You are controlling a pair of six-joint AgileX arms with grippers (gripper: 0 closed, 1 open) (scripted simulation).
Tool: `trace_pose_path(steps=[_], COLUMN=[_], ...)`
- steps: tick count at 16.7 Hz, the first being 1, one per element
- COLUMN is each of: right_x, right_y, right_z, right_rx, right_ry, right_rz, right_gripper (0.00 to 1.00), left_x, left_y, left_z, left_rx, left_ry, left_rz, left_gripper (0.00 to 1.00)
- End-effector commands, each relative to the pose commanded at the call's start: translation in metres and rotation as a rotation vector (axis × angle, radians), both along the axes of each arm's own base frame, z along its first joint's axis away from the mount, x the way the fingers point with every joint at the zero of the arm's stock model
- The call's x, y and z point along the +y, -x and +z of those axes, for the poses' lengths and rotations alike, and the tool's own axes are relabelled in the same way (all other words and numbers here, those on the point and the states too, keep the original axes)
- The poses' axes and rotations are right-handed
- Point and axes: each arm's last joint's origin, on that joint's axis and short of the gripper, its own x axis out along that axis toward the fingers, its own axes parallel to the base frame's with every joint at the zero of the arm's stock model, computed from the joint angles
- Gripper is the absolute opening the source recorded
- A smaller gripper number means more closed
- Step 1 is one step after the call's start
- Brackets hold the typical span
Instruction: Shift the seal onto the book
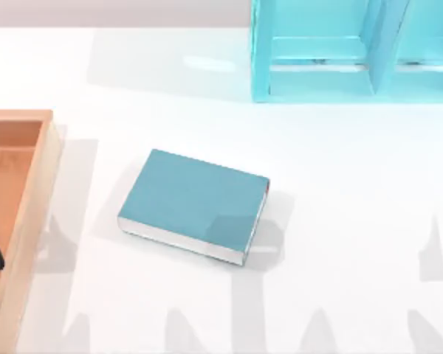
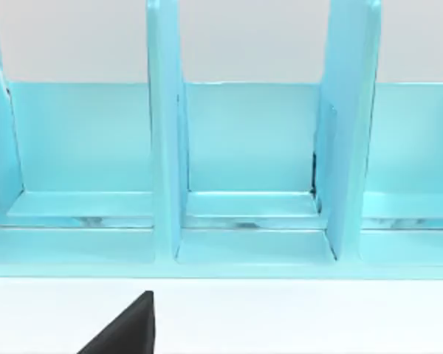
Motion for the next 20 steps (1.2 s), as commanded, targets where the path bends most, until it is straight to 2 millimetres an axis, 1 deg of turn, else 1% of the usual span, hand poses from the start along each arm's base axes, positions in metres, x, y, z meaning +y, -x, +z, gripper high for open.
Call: trace_pose_path(steps=[2,4,6,8,9,12,15,17,20], right_x=[0.000,0.000,0.000,0.000,0.000,0.000,0.000,0.000,0.000], right_y=[0.000,0.000,0.000,0.000,0.000,0.000,0.000,0.000,0.000], right_z=[0.000,0.000,0.000,0.000,0.000,0.000,0.000,0.000,0.000], right_rx=[0.000,0.000,0.000,0.000,0.000,0.000,0.000,0.000,0.000], right_ry=[0.000,0.000,0.000,0.000,0.000,0.000,0.000,0.000,0.000], right_rz=[0.000,0.000,0.000,0.000,0.000,0.000,0.000,0.000,0.000], right_gripper=[1.00,1.00,1.00,1.00,1.00,1.00,1.00,1.00,1.00], left_x=[0.003,0.008,0.014,0.023,0.028,0.046,0.065,0.077,0.090], left_y=[-0.006,-0.020,-0.044,-0.077,-0.095,-0.148,-0.191,-0.211,-0.228], left_z=[0.022,0.045,0.064,0.076,0.079,0.075,0.061,0.053,0.047], left_rx=[0.115,0.265,0.445,0.631,0.723,0.983,1.195,1.298,1.392], left_ry=[-0.020,-0.035,-0.043,-0.043,-0.040,-0.024,-0.001,0.015,0.033], left_rz=[0.019,0.035,0.046,0.050,0.049,0.039,0.021,0.008,-0.008], left_gripper=[1.00,1.00,1.00,1.00,1.00,1.00,1.00,1.00,1.00])
